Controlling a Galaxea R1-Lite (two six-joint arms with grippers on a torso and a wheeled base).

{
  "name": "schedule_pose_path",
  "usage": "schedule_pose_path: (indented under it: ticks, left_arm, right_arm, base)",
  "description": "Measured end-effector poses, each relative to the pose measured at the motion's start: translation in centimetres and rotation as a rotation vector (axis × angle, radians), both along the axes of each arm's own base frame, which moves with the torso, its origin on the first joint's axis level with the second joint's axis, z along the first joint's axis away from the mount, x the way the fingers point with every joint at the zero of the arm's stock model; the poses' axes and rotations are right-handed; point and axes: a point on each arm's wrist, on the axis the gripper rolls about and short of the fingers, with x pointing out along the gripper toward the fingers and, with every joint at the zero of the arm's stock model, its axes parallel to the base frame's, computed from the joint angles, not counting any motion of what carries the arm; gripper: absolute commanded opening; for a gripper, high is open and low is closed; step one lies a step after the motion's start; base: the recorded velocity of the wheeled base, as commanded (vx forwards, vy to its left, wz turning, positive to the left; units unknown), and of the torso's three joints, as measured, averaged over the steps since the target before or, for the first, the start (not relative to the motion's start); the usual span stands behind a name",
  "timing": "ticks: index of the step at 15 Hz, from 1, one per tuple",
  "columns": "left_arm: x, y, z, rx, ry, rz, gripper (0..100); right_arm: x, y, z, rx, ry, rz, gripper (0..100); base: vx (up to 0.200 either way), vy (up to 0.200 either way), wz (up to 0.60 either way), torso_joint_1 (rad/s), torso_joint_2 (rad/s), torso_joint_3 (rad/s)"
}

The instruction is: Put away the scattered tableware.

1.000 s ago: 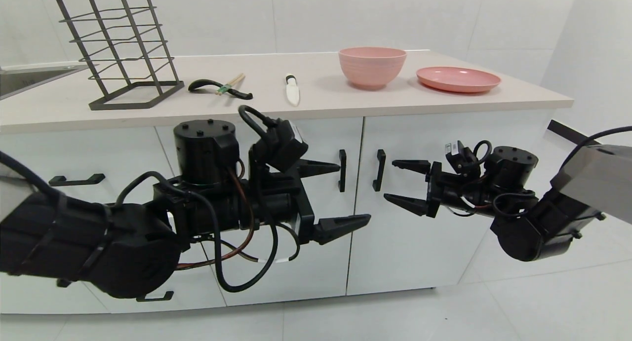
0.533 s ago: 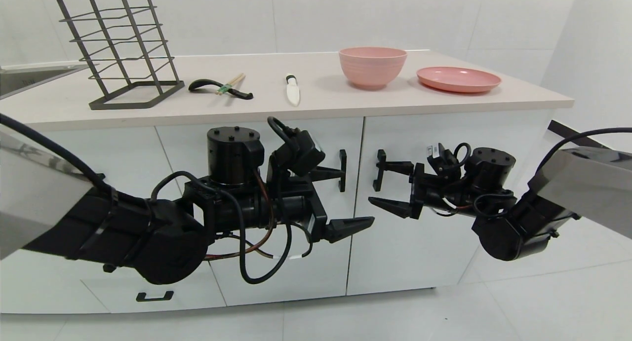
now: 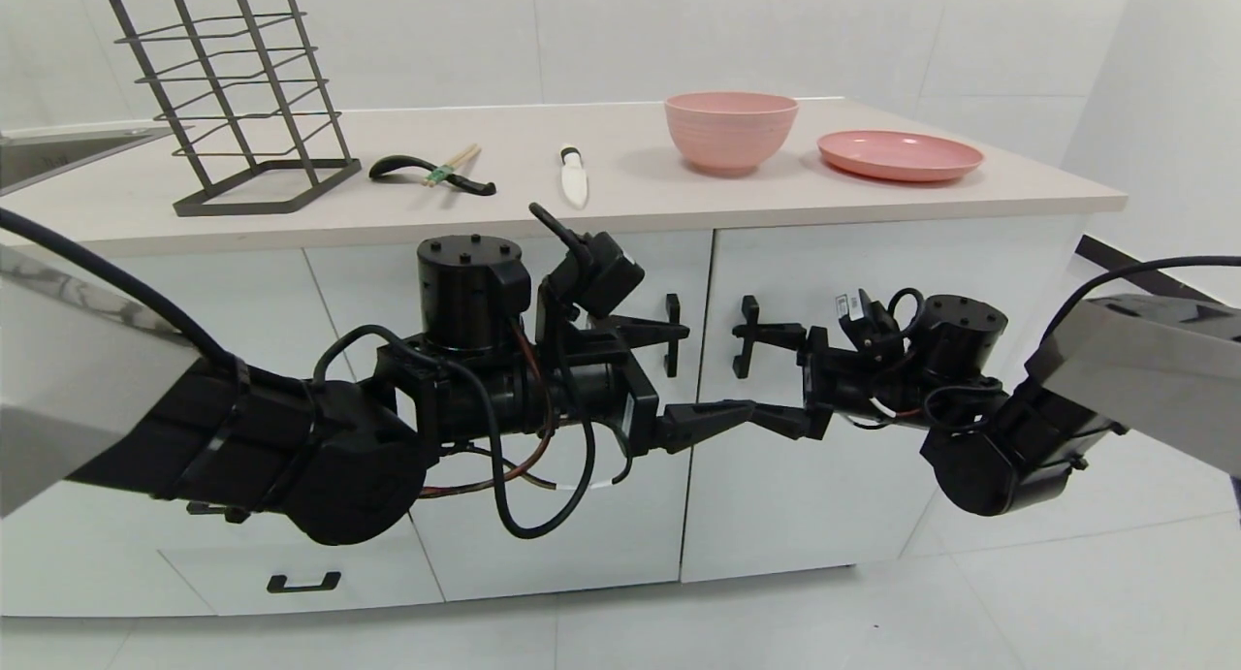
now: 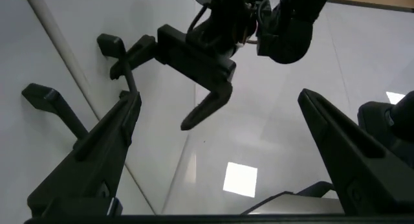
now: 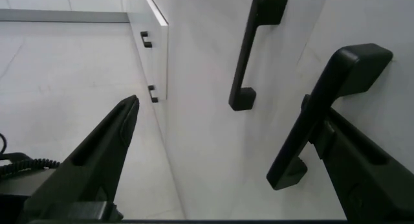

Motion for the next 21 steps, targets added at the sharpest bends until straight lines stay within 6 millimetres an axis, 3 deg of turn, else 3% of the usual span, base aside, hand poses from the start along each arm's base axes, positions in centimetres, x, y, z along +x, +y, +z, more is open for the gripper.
schedule_pose_path:
  ticks: [3,6,10,12,15,18,21]
  left_arm:
    - [0.1,0.0,0.1,-0.002,-0.005,0.0,100]
    - [0.1,-0.3,0.2,-0.015,-0.029,-0.01,100]
    - [0.8,-2.0,-0.7,-0.077,-0.104,-0.037,100]
    - [1.8,-3.2,-1.2,-0.096,-0.127,-0.037,100]
    - [3.5,-4.8,-1.4,-0.125,-0.155,-0.03,100]
    - [3.0,-7.1,-1.7,-0.153,-0.177,-0.08,100]
    - [2.6,-7.8,-2.1,-0.153,-0.172,-0.094,100]
  right_arm:
    - [-0.9,-0.3,0.1,0.002,0.001,0.03,100]
    - [-3.7,-1.0,0.6,-0.003,0.042,0.036,100]
    - [-7.6,-2.0,2.2,-0.007,0.077,0.051,100]
    - [-8.6,-2.2,2.7,-0.008,0.081,0.056,100]
    - [-9.1,-2.4,3.0,-0.008,0.079,0.058,100]
    - [-9.1,-2.6,2.9,-0.009,0.079,0.059,100]
    - [-8.9,-3.0,2.2,-0.013,0.088,0.048,100]
  base:
    - [0.0,0.0,0.0,0.0,0.0,0.0]
    - [0.0,0.0,0.0,0.0,0.0,0.0]
    - [0.0,0.0,0.0,0.0,0.0,0.0]
    - [0.0,0.0,0.0,0.0,0.0,0.0]
    - [0.0,0.0,0.0,0.0,0.0,0.0]
    - [0.0,0.0,0.0,0.0,0.0,0.0]
    - [0.0,0.0,0.0,0.0,0.0,0.0]
